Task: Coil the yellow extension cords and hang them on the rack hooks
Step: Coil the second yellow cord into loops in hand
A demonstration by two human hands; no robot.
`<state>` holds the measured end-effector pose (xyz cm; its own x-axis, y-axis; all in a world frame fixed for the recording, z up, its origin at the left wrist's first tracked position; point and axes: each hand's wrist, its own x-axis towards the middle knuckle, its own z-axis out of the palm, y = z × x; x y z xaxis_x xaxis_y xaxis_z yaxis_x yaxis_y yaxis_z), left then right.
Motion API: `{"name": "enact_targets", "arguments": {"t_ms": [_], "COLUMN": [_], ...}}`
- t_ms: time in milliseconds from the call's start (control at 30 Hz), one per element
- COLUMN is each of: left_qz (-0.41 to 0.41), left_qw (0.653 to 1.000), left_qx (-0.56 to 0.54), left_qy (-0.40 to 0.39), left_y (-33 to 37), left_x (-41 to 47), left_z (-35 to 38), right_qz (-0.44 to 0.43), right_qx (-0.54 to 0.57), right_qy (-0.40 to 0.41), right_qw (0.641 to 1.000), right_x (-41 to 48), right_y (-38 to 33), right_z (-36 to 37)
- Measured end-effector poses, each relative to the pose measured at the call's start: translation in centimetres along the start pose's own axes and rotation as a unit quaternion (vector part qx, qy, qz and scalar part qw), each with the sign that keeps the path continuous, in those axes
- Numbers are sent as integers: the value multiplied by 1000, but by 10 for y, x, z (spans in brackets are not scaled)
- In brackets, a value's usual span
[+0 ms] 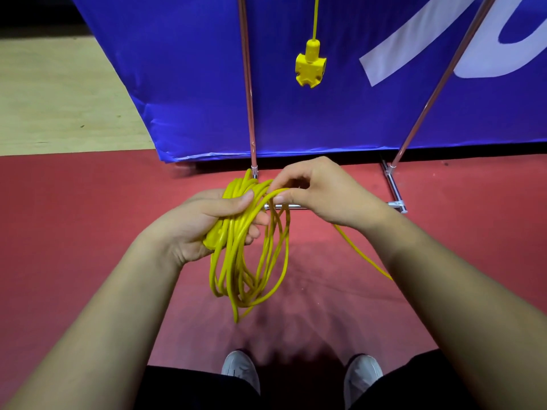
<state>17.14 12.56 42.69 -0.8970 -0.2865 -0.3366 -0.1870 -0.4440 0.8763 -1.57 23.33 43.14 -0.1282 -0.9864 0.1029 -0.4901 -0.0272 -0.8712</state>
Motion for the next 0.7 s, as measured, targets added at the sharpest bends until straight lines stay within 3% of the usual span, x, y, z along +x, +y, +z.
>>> {"name": "enact_targets", "arguments": {"t_ms": [100, 267, 367, 500, 700], "left_qz": [-1, 23, 40, 71, 76], "left_qw": [1000, 999, 993, 968, 930], "left_qx": [-12, -46, -112, -183, -260], "left_qy": [-27, -18, 27, 154, 247], "left_y": [-2, 2, 6, 8, 10], "left_x": [0, -2, -2, 6, 11], "left_z": [0, -3, -5, 3, -8], "right_qz": [-1, 90, 198, 296, 299], "right_qx": [28, -105, -52, -25, 82], "right_qy": [-2, -46, -23, 13, -11], "right_qw": [1000, 989, 979, 955, 951], "right_x": [-3, -7, -16, -27, -23], "right_y": [6, 60, 109, 154, 148], "right_z": [1, -11, -18, -7, 10]}}
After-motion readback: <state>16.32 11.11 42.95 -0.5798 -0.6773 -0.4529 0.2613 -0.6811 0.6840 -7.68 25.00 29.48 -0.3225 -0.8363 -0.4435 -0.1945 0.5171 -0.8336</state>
